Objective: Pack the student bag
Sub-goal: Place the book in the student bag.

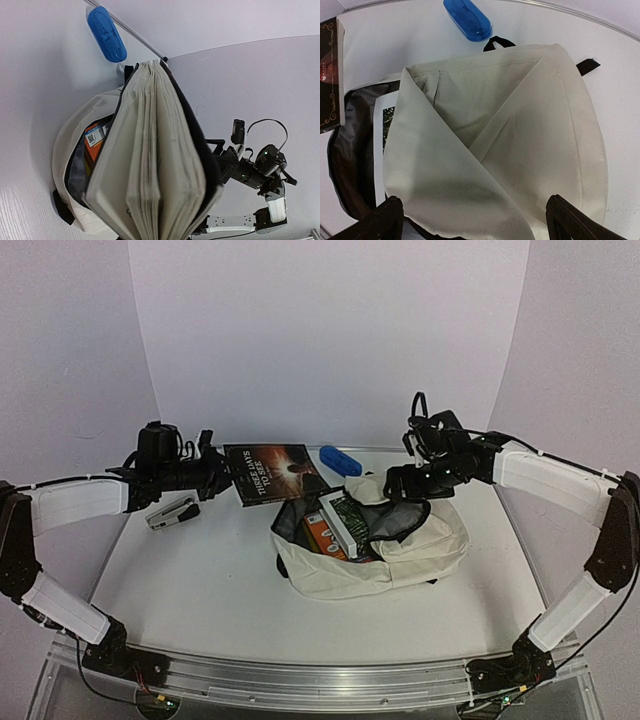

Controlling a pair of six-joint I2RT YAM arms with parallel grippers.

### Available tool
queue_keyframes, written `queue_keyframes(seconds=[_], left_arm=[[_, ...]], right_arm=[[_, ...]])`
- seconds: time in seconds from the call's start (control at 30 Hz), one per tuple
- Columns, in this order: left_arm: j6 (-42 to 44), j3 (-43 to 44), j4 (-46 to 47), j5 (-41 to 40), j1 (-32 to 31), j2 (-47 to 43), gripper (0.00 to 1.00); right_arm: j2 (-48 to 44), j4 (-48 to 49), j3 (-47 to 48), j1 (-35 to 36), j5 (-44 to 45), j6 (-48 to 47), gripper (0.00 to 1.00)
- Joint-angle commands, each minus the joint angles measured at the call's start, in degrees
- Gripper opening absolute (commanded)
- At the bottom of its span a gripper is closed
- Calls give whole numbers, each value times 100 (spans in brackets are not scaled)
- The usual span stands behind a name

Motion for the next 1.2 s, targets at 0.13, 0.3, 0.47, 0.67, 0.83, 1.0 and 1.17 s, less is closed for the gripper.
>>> queue_keyframes(seconds=[0.13,0.3,0.47,0.67,0.83,1.0,1.17], left_arm=[[-155,64,238,468,3,-49,0],[-250,-88,136,622,-62,-22,0],[-313,-320,60,646,-109,-49,0],[-478,-430,327,578,-286,-29,0],[-766,-356,944,585,-682,339,0],[-1042,-344,1440,579,-839,563,0],[-1186,-224,1602,622,-972,870,0]], right_arm=[[299,14,21,1,-1053,-128,76],[206,61,210,2,-1389,93,25],[-75,181,552,-1,-1638,332,1],[-282,361,863,3,-1664,634,0],[-380,514,1002,-1,-1846,828,0],[-506,595,1013,1,-1918,922,0],[-591,688,1004,-1,-1986,974,0]])
